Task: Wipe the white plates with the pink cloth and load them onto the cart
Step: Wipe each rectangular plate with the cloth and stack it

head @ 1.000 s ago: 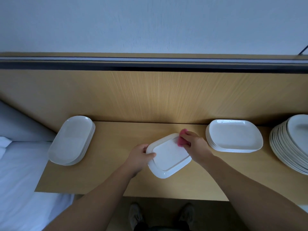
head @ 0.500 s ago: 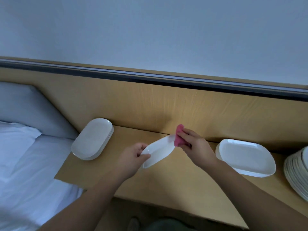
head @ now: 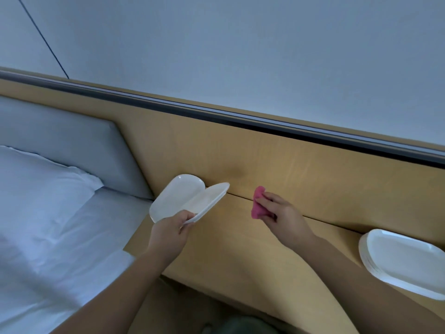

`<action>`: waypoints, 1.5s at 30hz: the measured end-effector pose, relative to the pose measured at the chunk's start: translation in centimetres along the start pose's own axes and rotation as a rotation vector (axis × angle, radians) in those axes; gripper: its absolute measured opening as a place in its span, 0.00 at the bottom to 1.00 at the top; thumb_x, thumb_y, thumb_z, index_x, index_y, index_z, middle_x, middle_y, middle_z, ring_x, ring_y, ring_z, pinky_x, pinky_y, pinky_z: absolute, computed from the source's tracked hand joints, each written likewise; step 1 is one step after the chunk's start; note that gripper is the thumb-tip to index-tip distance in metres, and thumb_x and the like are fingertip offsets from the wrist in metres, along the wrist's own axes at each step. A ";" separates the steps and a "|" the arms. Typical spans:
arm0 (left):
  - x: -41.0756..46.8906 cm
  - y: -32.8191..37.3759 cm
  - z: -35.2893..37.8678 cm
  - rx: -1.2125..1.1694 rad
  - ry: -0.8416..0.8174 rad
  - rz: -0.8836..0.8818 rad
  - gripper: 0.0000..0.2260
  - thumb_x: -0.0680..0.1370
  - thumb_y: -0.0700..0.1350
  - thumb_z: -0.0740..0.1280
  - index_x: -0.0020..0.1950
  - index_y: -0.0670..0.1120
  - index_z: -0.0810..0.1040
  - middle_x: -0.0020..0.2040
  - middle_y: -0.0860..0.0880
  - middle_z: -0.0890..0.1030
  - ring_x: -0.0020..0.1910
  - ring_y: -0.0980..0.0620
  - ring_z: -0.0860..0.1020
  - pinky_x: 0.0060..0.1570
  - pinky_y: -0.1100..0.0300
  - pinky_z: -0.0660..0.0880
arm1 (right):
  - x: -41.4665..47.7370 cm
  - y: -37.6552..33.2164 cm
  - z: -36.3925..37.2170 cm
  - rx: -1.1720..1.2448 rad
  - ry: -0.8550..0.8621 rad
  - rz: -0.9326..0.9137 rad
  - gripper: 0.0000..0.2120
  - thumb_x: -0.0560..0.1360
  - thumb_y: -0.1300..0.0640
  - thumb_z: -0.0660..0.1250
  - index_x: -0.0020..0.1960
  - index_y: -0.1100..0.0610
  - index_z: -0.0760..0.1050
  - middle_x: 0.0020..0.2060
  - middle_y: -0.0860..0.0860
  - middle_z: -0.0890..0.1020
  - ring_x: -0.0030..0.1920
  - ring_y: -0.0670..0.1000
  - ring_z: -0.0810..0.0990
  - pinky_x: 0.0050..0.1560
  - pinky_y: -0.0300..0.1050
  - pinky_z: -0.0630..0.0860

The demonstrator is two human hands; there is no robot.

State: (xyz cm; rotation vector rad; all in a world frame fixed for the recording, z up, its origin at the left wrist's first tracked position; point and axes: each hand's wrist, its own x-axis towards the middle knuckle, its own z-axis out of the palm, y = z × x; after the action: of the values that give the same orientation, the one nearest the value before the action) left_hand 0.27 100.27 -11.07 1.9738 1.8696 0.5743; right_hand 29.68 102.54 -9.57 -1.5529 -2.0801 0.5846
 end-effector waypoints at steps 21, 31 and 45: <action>3.1 -8.2 0.4 0.182 -0.328 0.013 0.15 0.83 0.47 0.56 0.69 0.54 0.73 0.67 0.53 0.75 0.65 0.49 0.72 0.62 0.58 0.69 | 2.2 -4.9 6.4 -0.077 -0.047 0.115 0.20 0.76 0.60 0.69 0.68 0.54 0.75 0.71 0.52 0.70 0.69 0.53 0.70 0.68 0.44 0.67; 6.6 -9.6 1.9 0.426 -0.506 0.092 0.15 0.83 0.44 0.56 0.68 0.50 0.72 0.66 0.52 0.75 0.63 0.51 0.74 0.61 0.56 0.73 | 1.2 -4.0 6.1 -0.107 -0.032 0.181 0.19 0.77 0.59 0.68 0.67 0.54 0.75 0.72 0.51 0.70 0.69 0.51 0.70 0.67 0.42 0.67; 7.2 5.0 9.3 0.149 -0.370 0.364 0.16 0.80 0.50 0.60 0.65 0.46 0.75 0.63 0.50 0.77 0.62 0.50 0.74 0.58 0.55 0.73 | -7.0 2.4 -1.0 -0.066 0.231 0.275 0.13 0.71 0.68 0.72 0.54 0.60 0.80 0.57 0.51 0.79 0.52 0.53 0.79 0.50 0.46 0.77</action>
State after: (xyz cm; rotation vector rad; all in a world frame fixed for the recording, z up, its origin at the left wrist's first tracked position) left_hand 9.67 107.36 -16.11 2.3467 1.3768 0.1450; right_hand 33.79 96.51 -11.07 -1.8659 -1.7448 0.4096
